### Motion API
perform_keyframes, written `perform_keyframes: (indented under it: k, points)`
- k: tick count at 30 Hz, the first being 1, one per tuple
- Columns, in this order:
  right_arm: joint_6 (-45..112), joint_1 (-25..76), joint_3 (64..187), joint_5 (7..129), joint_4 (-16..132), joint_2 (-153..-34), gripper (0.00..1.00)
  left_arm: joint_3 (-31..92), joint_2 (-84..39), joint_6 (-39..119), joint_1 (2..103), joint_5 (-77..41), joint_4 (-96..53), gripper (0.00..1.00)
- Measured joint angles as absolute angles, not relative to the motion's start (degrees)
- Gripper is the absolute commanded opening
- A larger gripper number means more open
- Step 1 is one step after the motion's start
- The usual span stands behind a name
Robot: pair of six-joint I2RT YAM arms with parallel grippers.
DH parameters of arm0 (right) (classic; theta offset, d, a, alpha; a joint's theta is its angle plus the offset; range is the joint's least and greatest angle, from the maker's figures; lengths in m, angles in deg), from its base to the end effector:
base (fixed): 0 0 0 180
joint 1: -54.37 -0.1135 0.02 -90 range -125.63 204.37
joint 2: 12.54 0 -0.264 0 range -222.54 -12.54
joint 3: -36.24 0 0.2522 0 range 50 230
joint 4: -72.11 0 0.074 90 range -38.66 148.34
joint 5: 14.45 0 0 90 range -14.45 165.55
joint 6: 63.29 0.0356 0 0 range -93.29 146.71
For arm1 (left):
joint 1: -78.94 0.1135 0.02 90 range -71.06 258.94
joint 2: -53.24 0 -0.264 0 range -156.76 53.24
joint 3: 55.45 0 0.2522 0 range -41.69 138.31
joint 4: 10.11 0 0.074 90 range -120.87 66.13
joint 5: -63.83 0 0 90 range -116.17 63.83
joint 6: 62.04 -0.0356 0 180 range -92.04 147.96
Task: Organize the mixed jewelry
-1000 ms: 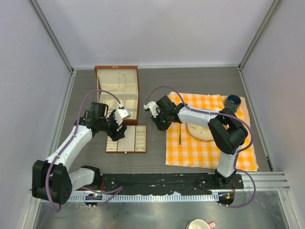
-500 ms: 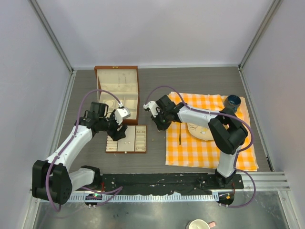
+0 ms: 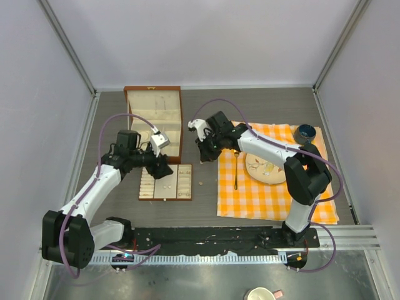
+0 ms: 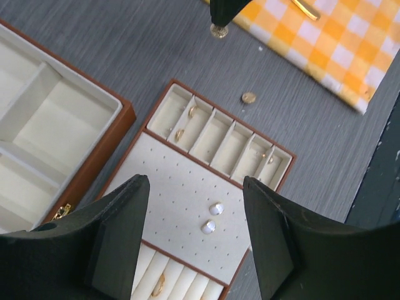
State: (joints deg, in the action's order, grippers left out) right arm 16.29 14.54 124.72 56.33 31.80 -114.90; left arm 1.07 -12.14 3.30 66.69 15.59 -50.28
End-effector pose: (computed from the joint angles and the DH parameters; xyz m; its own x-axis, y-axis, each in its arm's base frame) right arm 0.2876 0.2552 0.2236 -0.4764 -0.6197 -0.6237 -0.8530 0.4979 0.1567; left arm 0.2150 -0.0709 0.2387 -0.4265 0.4111 -0.8057 0.8395 0.5114 -0.1834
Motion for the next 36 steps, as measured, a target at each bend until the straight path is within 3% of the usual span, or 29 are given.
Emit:
perform_keyframes:
  k: [7, 13, 24, 36]
  points:
    - [19.99, 18.14, 130.81, 47.98, 28.89, -114.77, 0.01, 0.55, -12.23, 11.8, 65.32, 18.37, -40.56, 0.68]
    - [23.31, 20.18, 136.58, 38.74, 26.95, -114.79, 0.01, 3.41, -14.68, 17.17, 61.12, 18.39, -36.31, 0.64]
    - [31.59, 25.62, 141.98, 23.17, 27.08, -115.34, 0.01, 5.53, -15.99, 28.1, 58.8, 12.42, -23.0, 0.69]
    - [52.42, 33.01, 142.16, 13.91, 43.4, -117.81, 0.01, 8.42, -16.53, 33.41, 56.77, 3.33, -12.75, 0.71]
